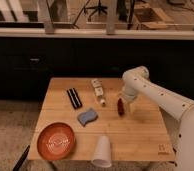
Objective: Place the pepper in the ceramic bowl
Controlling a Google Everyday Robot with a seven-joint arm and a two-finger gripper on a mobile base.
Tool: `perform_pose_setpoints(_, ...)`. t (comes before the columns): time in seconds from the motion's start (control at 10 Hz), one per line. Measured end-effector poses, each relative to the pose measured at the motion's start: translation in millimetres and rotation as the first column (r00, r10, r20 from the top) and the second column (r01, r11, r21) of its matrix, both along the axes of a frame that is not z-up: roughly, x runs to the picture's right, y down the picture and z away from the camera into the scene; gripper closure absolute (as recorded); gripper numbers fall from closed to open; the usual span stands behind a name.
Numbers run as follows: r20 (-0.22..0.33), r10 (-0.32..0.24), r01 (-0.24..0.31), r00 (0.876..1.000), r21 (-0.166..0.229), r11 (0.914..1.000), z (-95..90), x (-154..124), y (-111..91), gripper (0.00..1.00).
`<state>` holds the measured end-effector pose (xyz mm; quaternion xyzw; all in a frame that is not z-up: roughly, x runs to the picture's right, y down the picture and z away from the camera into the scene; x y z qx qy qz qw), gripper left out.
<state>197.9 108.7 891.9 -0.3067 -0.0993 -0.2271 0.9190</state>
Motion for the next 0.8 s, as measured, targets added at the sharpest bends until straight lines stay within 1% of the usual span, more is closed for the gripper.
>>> perform_pose_setpoints(0.8,0.009,-0.012,0.012,1.0,-0.002,0.9999,0.6,-1.1,1.2,0.2)
